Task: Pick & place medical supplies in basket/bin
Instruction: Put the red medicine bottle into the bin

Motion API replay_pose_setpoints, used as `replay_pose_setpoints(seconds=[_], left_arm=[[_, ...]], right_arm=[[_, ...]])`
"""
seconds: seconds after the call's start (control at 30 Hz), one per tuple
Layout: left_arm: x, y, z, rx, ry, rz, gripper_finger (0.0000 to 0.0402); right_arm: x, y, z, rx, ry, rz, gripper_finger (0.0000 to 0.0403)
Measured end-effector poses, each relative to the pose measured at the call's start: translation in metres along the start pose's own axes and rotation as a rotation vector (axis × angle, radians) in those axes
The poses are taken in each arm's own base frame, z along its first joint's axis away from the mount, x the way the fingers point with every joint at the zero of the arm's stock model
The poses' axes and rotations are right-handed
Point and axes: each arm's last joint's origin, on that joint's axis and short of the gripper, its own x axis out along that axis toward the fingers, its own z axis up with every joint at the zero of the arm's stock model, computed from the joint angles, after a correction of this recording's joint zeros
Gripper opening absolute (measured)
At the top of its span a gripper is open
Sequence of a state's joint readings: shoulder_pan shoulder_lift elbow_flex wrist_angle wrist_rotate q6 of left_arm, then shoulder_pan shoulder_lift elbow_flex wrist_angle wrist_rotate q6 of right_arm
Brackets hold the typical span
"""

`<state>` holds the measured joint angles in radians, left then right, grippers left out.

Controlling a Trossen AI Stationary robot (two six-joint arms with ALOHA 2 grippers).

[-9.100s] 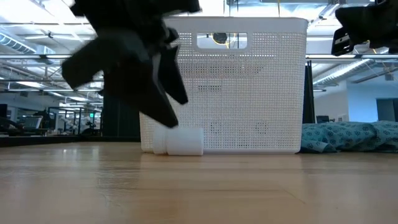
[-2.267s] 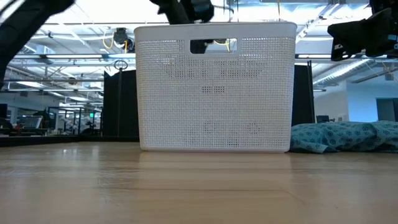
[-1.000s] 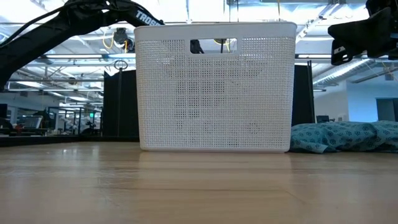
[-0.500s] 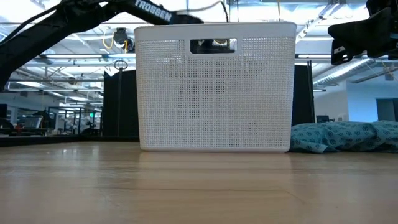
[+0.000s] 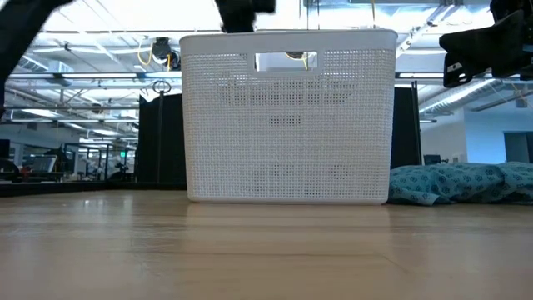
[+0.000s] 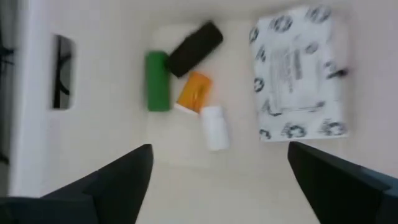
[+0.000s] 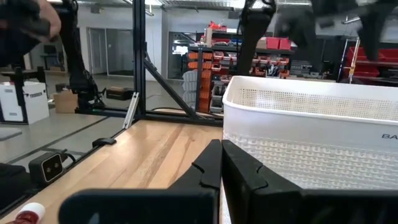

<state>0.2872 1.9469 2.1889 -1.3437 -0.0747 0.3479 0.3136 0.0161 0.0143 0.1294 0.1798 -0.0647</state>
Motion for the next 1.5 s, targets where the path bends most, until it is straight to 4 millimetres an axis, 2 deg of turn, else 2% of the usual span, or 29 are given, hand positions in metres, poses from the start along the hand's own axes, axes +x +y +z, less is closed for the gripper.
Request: replay_pose_setpoints(seconds=[0.13, 0.23, 0.33, 0.43, 0.47, 0.57, 0.73, 0.93, 1.03, 1.1, 1.2, 1.37, 1.5], left_arm=[[-0.057, -0.009, -0.019, 0.002, -0.169, 0.003, 0.0313], [-0.086, -0.018, -0.04, 0.012, -0.291, -0.038, 0.0237], [-0.094, -0.033, -0.064, 0.041, -0.377, -0.116, 0.014], [-0.09, -0.054, -0.092, 0.085, -0.484, -0.199, 0.0035], [-0.087, -0.06, -0.102, 0.096, -0.526, -0.212, 0.0019], [-0.074, -0.077, -0.134, 0.08, -0.67, -0.204, 0.0014], [-0.045, -0.104, -0.181, 0.104, -0.887, -0.286, 0.0004], [-0.014, -0.118, -0.229, 0.078, -1.073, -0.251, 0.0002], [-0.008, -0.126, -0.241, 0.047, -1.197, -0.302, 0.0002], [-0.003, -0.135, -0.247, 0.119, -1.234, -0.328, 0.0001], [0.008, -0.141, -0.258, 0.07, -1.203, -0.242, 0.0001], [0.036, -0.152, -0.274, 0.025, -1.131, -0.253, 0.0001], [0.049, -0.156, -0.281, 0.008, -1.142, -0.253, 0.0001]], right_arm=[[0.0, 0.0, 0.0, 0.003, 0.003, 0.0, 0.0], [0.0, 0.0, 0.001, 0.004, -0.005, 0.0, 0.0], [0.001, 0.0, 0.001, 0.011, -0.008, 0.0, 0.0], [0.001, 0.0, 0.001, 0.02, -0.006, 0.001, 0.0], [0.001, 0.0, 0.001, 0.021, -0.006, 0.001, 0.0], [0.001, 0.0, 0.001, 0.021, -0.006, 0.001, 0.0], [0.001, 0.0, 0.001, 0.02, -0.006, 0.001, 0.0], [0.001, 0.0, 0.001, 0.012, -0.006, 0.001, 0.0], [0.001, 0.0, 0.001, 0.004, -0.006, 0.001, 0.0], [0.001, 0.0, 0.001, 0.003, -0.006, 0.001, 0.0], [0.001, 0.0, 0.001, 0.002, -0.006, 0.001, 0.0], [0.001, 0.0, 0.001, 0.002, -0.007, 0.001, 0.0], [0.001, 0.0, 0.001, 0.002, -0.006, 0.0, 0.0]])
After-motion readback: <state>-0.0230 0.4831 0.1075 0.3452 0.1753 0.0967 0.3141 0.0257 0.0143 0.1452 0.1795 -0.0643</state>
